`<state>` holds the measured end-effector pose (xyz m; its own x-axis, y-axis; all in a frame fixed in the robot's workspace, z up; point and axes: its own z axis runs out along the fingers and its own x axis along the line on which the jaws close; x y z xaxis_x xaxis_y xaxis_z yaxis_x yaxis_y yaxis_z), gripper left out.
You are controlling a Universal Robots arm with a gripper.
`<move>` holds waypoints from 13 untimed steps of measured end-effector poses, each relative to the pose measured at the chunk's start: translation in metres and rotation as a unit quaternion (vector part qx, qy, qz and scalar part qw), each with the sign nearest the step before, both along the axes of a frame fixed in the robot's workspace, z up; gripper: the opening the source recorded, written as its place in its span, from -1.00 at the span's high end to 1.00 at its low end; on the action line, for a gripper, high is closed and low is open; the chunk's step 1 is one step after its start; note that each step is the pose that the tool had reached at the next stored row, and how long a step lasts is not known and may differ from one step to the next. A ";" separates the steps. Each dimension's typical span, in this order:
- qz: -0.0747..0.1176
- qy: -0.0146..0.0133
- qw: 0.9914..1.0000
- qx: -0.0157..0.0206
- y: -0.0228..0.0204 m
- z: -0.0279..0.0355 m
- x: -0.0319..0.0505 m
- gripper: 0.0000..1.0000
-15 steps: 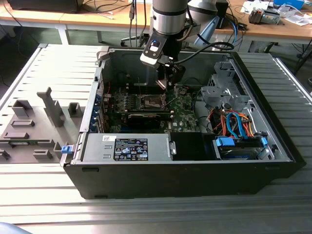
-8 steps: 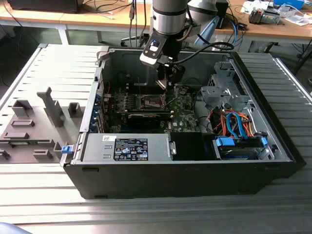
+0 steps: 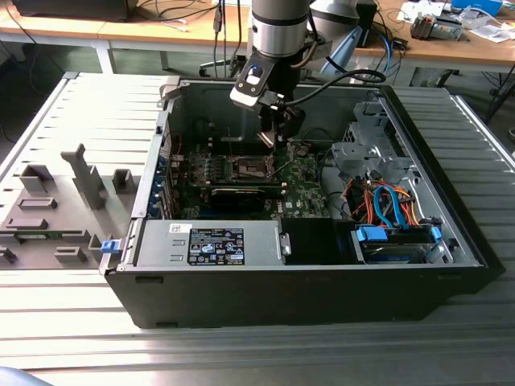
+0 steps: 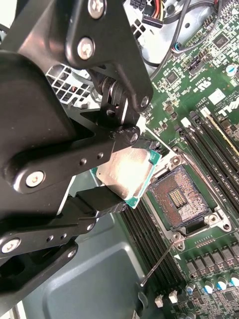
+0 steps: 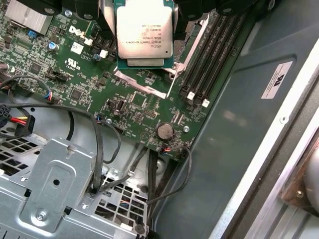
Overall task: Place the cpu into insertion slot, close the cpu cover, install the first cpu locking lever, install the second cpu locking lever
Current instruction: 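Place the cpu into insertion slot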
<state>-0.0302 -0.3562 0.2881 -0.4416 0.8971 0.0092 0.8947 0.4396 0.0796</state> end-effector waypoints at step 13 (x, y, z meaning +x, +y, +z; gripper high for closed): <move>-0.010 0.000 1.000 0.000 0.0000 0.0000 0.0000 -0.08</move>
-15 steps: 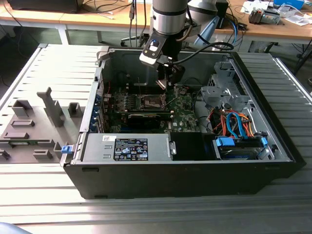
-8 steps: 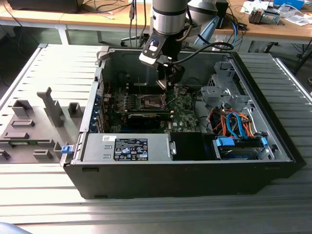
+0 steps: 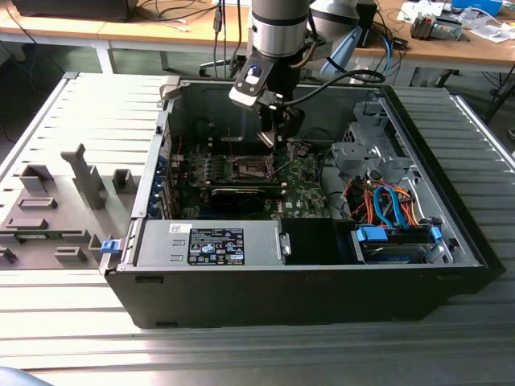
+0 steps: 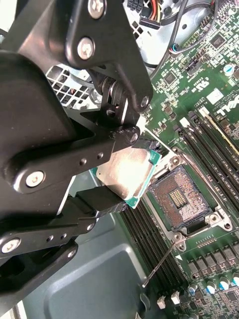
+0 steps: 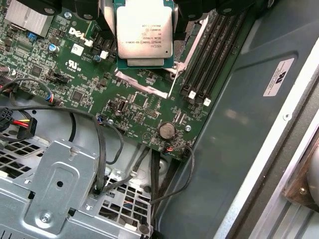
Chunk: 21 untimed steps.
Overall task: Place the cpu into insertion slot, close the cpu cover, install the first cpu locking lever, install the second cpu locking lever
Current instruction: 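Place the cpu into insertion slot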
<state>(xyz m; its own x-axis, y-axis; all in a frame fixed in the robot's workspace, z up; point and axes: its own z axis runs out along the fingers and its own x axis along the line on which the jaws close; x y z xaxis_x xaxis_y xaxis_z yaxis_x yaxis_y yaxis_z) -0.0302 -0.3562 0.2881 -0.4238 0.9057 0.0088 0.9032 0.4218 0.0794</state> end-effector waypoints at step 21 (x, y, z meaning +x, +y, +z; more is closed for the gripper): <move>-0.017 0.000 1.000 -0.001 0.0000 0.0000 0.0000 -0.08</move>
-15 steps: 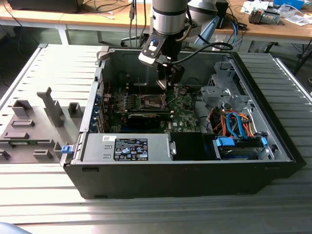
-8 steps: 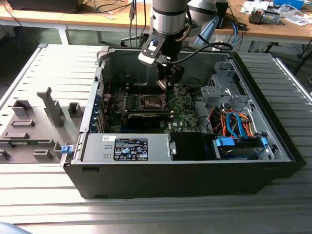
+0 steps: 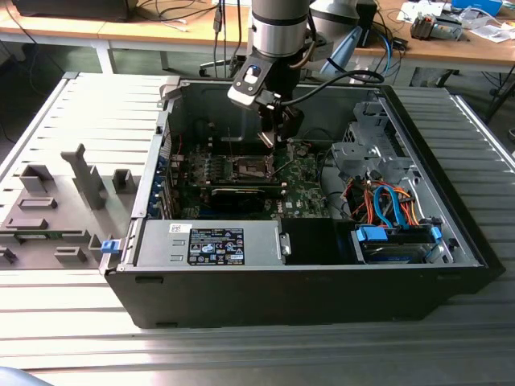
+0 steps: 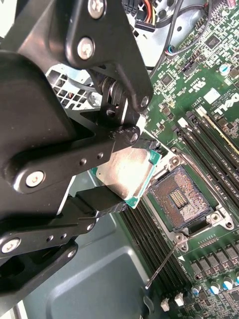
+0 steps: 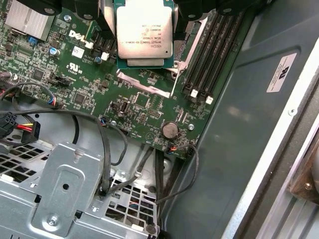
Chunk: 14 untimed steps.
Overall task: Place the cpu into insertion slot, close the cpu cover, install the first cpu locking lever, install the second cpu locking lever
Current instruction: 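Place the cpu into insertion slot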
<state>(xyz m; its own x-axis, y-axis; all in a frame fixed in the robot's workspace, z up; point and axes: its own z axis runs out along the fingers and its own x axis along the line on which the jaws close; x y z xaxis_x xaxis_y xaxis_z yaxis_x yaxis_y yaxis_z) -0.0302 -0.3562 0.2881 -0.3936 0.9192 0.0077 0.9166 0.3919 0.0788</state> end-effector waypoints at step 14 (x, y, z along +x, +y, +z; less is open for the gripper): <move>-0.011 0.000 1.000 -0.001 0.0000 0.0000 0.0000 -0.08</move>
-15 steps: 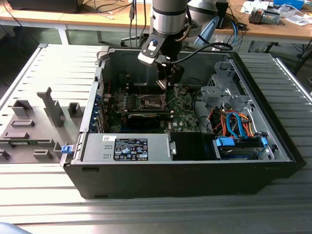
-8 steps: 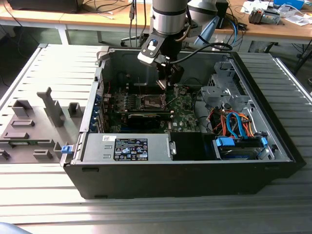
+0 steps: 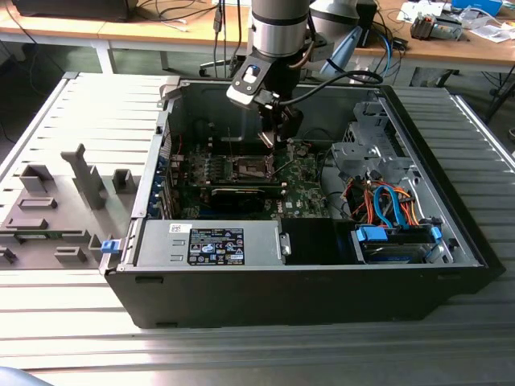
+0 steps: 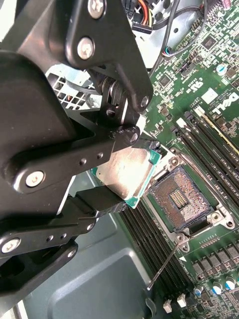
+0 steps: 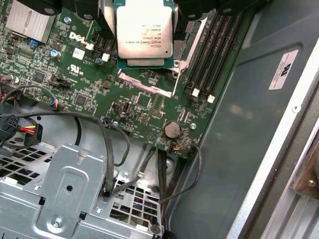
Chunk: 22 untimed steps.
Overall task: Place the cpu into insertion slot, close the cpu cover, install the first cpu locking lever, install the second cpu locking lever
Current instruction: 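Place the cpu into insertion slot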
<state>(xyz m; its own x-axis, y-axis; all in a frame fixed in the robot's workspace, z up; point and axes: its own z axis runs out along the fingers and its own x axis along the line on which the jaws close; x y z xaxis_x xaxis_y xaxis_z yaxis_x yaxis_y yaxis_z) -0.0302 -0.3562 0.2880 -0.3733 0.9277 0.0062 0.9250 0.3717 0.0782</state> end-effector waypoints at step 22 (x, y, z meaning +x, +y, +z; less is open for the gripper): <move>-0.017 0.000 1.000 -0.001 0.0000 0.0000 0.0000 -0.08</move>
<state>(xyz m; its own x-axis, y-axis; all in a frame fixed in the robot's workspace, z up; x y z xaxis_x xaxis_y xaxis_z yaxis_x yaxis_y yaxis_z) -0.0302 -0.3562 0.2880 -0.3412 0.9400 0.0040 0.9373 0.3398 0.0774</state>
